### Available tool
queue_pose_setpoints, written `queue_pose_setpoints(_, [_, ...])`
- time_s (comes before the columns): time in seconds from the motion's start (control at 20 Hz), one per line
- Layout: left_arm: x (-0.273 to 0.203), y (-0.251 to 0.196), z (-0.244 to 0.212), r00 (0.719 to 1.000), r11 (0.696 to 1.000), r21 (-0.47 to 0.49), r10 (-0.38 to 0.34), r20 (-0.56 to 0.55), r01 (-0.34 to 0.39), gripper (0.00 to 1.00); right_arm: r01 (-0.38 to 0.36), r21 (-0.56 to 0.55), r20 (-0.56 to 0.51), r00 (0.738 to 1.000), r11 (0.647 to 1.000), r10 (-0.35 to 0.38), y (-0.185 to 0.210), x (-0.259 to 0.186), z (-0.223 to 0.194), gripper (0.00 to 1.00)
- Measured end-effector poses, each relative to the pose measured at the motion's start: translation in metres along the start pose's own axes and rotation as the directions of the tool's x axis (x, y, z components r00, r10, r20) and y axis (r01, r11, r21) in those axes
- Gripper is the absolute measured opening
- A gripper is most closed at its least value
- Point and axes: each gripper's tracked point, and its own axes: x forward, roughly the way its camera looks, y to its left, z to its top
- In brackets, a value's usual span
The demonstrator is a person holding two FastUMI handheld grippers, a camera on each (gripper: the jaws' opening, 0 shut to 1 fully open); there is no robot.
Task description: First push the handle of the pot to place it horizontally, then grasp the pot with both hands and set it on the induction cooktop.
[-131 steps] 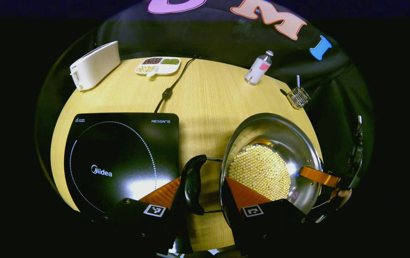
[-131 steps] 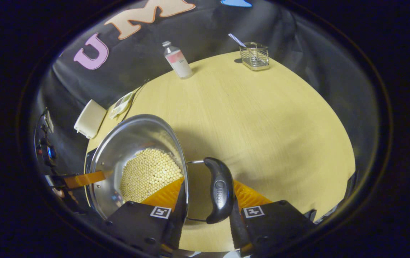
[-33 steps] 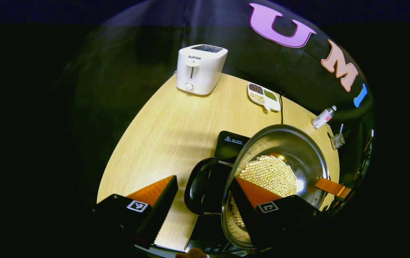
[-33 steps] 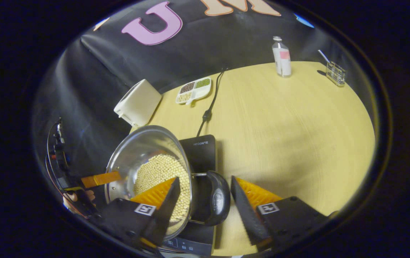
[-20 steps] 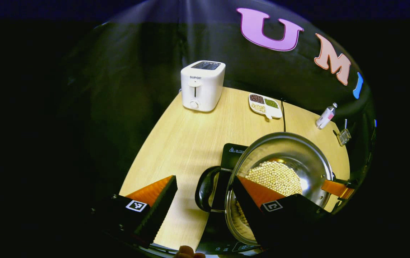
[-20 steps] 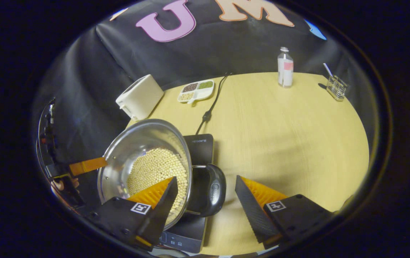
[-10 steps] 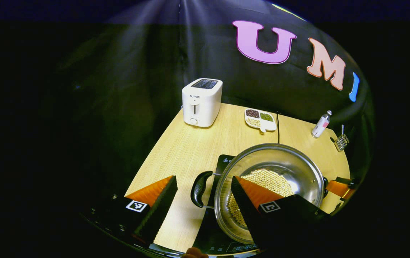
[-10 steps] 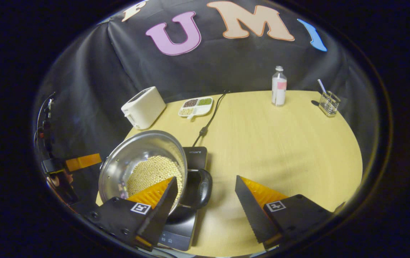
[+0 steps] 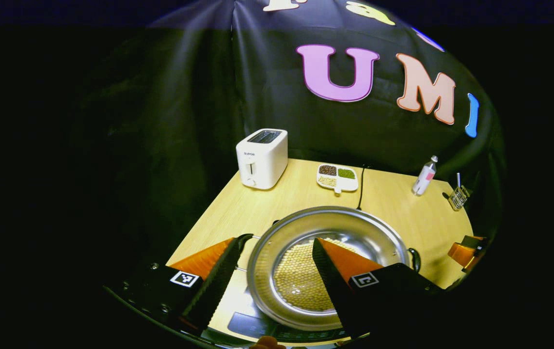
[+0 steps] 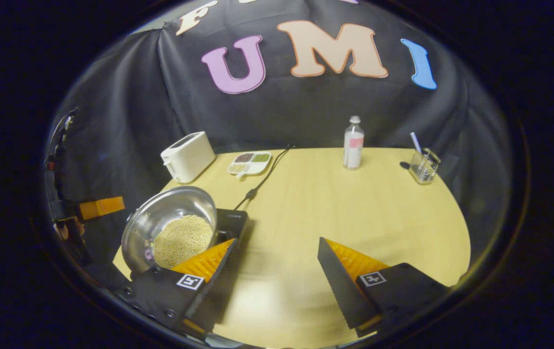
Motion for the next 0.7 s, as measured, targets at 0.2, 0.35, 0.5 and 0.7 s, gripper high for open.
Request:
queue_pose_setpoints(0.2, [-0.031,-0.047,0.044,0.987,1.0,0.017,0.003,0.161,-0.006,0.98,0.079,-0.101,0.168,0.984,0.992,-0.062,-0.056,-0.032,0.052,0.92])
queue_pose_setpoints(0.35, [-0.055,-0.093,0.081,0.963,0.999,0.046,-0.016,0.268,0.004,0.94,0.149,-0.147,0.298,0.949,0.978,-0.1,-0.089,-0.064,0.1,0.93])
queue_pose_setpoints(0.5, [-0.09,-0.142,0.12,0.926,0.997,0.066,-0.057,0.373,0.035,0.97,0.189,-0.139,0.419,0.901,0.972,-0.115,-0.113,-0.097,0.151,0.95])
queue_pose_setpoints(0.7, [-0.127,-0.193,0.16,0.877,0.991,0.123,-0.097,0.47,0.044,0.95,0.214,-0.119,0.545,0.83,0.97,-0.116,-0.136,-0.146,0.21,0.99])
